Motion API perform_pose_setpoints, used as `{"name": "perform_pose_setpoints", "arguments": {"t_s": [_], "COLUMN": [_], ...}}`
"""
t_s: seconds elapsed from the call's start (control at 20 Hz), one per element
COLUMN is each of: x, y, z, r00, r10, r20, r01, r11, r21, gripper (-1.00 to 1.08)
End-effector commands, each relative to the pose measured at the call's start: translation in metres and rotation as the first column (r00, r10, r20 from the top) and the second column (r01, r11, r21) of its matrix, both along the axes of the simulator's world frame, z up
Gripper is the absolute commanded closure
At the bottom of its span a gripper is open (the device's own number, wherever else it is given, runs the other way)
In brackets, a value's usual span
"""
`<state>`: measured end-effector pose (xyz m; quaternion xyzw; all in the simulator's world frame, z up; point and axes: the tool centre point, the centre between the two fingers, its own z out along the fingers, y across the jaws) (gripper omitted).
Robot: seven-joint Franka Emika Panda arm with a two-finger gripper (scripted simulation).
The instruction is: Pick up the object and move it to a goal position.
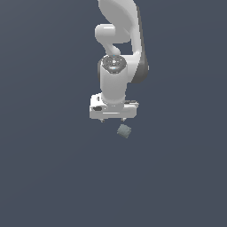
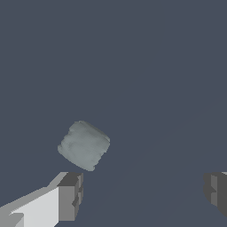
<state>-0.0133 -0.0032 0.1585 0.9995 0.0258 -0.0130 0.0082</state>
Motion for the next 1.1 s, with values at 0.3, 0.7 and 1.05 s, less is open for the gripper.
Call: {"name": "perform_pose_setpoints", "arguments": {"t_s": [0.3, 0.7, 1.05], "x": [0.0026, 0.0032, 0.0025], "y": [0.0009, 0.0011, 0.0079], "z": [0.0012, 0.0016, -0.0051], "r00": [0.999, 0.999, 1.0], "r10": [0.031, 0.039, -0.021], "r20": [-0.008, -0.01, -0.005], "r01": [-0.031, -0.039, 0.021], "r11": [1.0, 0.999, 1.0], "r21": [-0.002, -0.003, -0.001], "gripper": [-0.92, -0.92, -0.92]}}
